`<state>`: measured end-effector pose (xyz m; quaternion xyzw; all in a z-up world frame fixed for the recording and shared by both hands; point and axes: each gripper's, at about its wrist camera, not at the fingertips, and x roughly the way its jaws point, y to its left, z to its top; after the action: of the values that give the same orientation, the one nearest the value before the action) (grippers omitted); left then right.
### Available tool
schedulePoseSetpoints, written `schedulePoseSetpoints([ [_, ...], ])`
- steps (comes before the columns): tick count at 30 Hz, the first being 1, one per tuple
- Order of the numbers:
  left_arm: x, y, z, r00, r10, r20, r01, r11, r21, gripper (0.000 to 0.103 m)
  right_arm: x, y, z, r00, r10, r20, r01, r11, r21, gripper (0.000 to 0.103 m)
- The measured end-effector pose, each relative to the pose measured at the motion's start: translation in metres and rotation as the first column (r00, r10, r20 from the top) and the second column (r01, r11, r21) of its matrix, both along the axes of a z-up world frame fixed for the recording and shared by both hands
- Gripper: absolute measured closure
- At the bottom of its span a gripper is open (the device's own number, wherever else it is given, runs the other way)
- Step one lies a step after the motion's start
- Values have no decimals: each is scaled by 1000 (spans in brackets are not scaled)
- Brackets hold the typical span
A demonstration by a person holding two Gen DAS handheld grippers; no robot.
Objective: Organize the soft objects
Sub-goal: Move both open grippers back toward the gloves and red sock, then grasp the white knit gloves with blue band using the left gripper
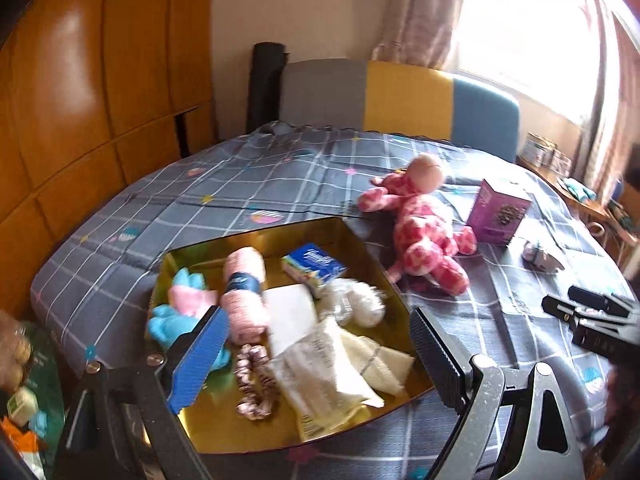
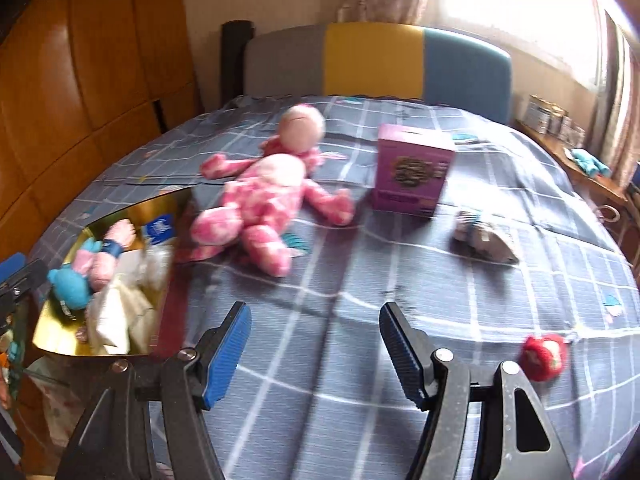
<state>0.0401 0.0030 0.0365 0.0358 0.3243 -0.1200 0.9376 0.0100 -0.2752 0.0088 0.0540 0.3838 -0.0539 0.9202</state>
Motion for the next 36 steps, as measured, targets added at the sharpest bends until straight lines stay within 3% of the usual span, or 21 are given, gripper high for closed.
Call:
schedulePoseSetpoints([
  [10, 1, -55, 0, 993, -120, -10, 120, 992, 46, 11, -24, -94, 4, 984, -179, -25, 179, 984, -19, 35],
  [21, 1, -115, -5, 969, -245, -32, 247, 965, 86, 11, -51, -190, -13, 923, -369, -107, 373, 927, 26, 35],
  [24, 1, -132, -8, 960, -279, -41, 281, 955, 98, 11, -59, -221, -28, 886, -434, -165, 457, 879, 138, 35],
  [28, 2, -156, -11, 947, -316, -54, 320, 940, 115, 11, -70, -245, -38, 847, -504, -170, 531, 813, 237, 35],
  [36, 9, -212, -20, 912, -401, -87, 410, 902, 133, 11, -81, -253, -29, 832, -545, -107, 550, 781, 297, 35],
])
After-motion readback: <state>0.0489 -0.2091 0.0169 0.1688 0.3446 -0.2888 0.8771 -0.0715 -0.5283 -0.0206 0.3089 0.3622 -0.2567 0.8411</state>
